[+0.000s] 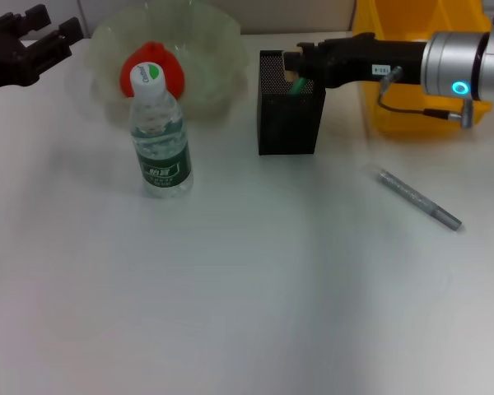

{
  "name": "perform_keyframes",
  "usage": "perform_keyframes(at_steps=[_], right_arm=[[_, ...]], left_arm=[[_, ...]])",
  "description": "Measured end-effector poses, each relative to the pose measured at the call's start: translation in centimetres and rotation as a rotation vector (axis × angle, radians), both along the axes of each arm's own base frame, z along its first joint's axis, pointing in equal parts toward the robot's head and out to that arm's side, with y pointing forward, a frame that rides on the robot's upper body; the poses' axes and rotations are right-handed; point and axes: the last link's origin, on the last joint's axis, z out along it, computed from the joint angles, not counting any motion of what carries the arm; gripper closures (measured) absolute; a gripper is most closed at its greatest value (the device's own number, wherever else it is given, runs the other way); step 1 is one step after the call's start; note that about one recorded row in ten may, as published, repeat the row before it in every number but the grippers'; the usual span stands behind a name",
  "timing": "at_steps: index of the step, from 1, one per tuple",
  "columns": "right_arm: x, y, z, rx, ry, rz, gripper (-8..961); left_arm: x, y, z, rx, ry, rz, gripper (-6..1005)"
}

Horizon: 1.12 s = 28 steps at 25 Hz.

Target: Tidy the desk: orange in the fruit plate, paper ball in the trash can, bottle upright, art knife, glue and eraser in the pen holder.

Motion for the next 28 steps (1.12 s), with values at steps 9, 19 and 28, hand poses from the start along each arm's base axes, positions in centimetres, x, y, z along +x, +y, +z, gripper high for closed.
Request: perform_keyframes(at_steps=[9, 19, 28], right_arm=[[-0.4, 0.1, 0.4, -0.023, -0.040, 0.008, 568], [-1.7, -1.0, 2.7, -0.090, -0.077, -0.026, 412], [-3.2, -3.7, 7.0, -0.180, -0.553, -0.324, 429]], left_arm=[[-0.3, -0.1, 0.2, 0.005, -0.006, 0.013, 401], [0.0, 0.0, 0.1, -0.003, -0.017, 0.007, 401], [0.7, 0.5, -0.1, -0.016, -0.027, 0.000, 401]])
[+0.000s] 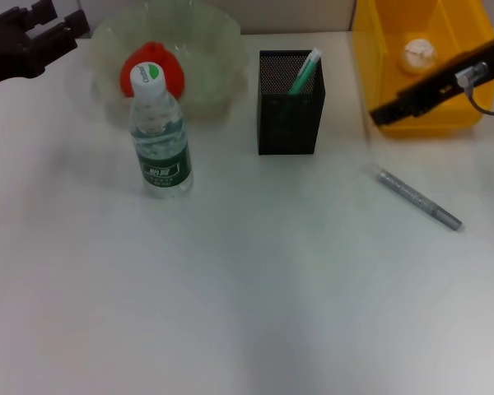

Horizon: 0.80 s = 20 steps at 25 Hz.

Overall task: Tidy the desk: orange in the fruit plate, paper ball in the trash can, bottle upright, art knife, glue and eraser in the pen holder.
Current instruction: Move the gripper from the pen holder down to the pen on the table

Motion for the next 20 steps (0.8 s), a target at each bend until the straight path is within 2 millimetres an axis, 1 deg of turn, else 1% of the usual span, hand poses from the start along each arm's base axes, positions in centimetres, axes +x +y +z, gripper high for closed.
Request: perform_keyframes(at_steps=[2, 3, 4, 5, 6, 10, 14, 15, 20], right_arm=[[1.2, 0.2, -0.9, -0.022, -0.044, -0.045, 433], [1.2, 0.2, -0.9, -0.022, -0.044, -0.045, 435], [1.6, 0.3, -1.3, -0.022, -0.047, -0.054, 437], [2.6, 0.5, -2.3, -0.028, -0.051, -0.074, 439], [2.6, 0.5, -2.3, -0.028, -0.051, -0.074, 441], [4.5, 0.9, -4.3, -0.043, -0.060, -0.100, 449], [5.3, 1.1, -5.1, -0.038, -0.062, -0.092, 456], [5.7, 1.1, -5.7, -0.041, -0.075, -0.086, 458], [6.1, 1.1, -6.5, -0.045, -0.089, -0.081, 468]], left_arm=[[0.0, 0.0, 0.0, 0.000, -0.001, 0.001, 401], [0.0, 0.1, -0.1, -0.002, -0.002, 0.001, 401], [0.0, 0.1, -0.2, -0.003, -0.003, 0.002, 401], [-0.1, 0.1, -0.3, -0.004, -0.004, 0.003, 401], [-0.1, 0.1, -0.3, -0.004, -0.004, 0.003, 401], [0.0, 0.1, -0.3, -0.005, -0.003, 0.001, 401], [0.1, 0.2, -0.4, -0.006, -0.003, -0.003, 401], [0.1, 0.1, -0.4, -0.007, -0.004, -0.004, 401], [0.0, 0.0, -0.3, -0.009, -0.007, 0.000, 401]])
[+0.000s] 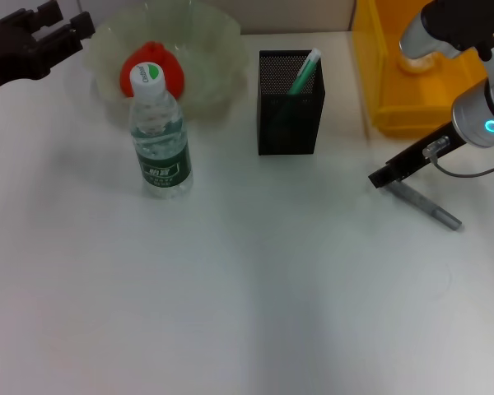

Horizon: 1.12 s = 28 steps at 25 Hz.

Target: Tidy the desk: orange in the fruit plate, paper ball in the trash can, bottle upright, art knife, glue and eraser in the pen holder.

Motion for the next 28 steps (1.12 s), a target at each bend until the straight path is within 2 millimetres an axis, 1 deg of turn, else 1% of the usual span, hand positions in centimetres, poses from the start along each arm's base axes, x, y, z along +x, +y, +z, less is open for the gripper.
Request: perform_keyframes(at_steps=[7, 9, 20, 24, 25, 26, 28], right_arm=[[0.6, 0.0, -0.6, 0.003, -0.001, -0.015, 481], [0.8, 0.1, -0.8, 0.004, -0.002, -0.018, 607], [0.9, 0.1, -1.0, 0.004, 0.000, -0.025, 633], [0.9, -0.1, -0.8, -0.006, 0.008, -0.038, 771], [0.7, -0.2, -0.4, -0.011, 0.034, -0.042, 805], [0.7, -0.2, -0.4, -0.011, 0.034, -0.042, 805], [0.1, -0.5, 0.7, -0.014, 0.116, -0.034, 806]], left_arm=[[-0.2, -0.2, 0.0, -0.002, -0.003, 0.007, 401], [-0.3, -0.2, 0.0, -0.002, -0.004, 0.009, 401], [-0.5, -0.3, 0.1, 0.000, -0.006, 0.014, 401], [-0.5, -0.3, 0.2, 0.001, -0.005, 0.014, 401], [-0.5, -0.3, 0.2, 0.002, -0.003, 0.014, 401], [-0.5, -0.3, 0.2, 0.002, -0.003, 0.014, 401], [-0.5, -0.3, 0.3, 0.003, -0.001, 0.014, 401]])
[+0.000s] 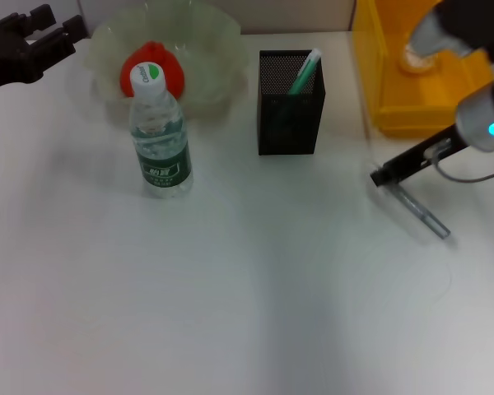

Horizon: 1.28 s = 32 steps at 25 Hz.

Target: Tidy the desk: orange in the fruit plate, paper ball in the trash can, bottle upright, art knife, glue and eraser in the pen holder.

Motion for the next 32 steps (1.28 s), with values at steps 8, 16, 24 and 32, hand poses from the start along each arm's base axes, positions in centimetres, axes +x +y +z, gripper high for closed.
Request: perform_keyframes(at_steps=[8, 16, 24, 32], right_arm=[[-1.3, -0.3, 7.1, 0.241, 0.678, 0.201, 808], [-2.2, 2.9, 6.2, 0.782, 0.910, 0.513, 810], [-5.6, 4.6, 0.1, 0.607, 0.741, 0.552, 812], [-4.2, 3.3, -1.8, 0.537, 0.714, 0.511, 813]], left_arm=[[-0.5, -0.1, 0.6, 0.031, -0.010, 0.014, 401], [-0.5, 0.1, 0.6, 0.048, -0.008, 0.015, 401], [-0.8, -0.1, 0.8, 0.053, -0.013, 0.020, 401], [-1.4, -0.4, 1.1, 0.077, -0.034, 0.031, 401]])
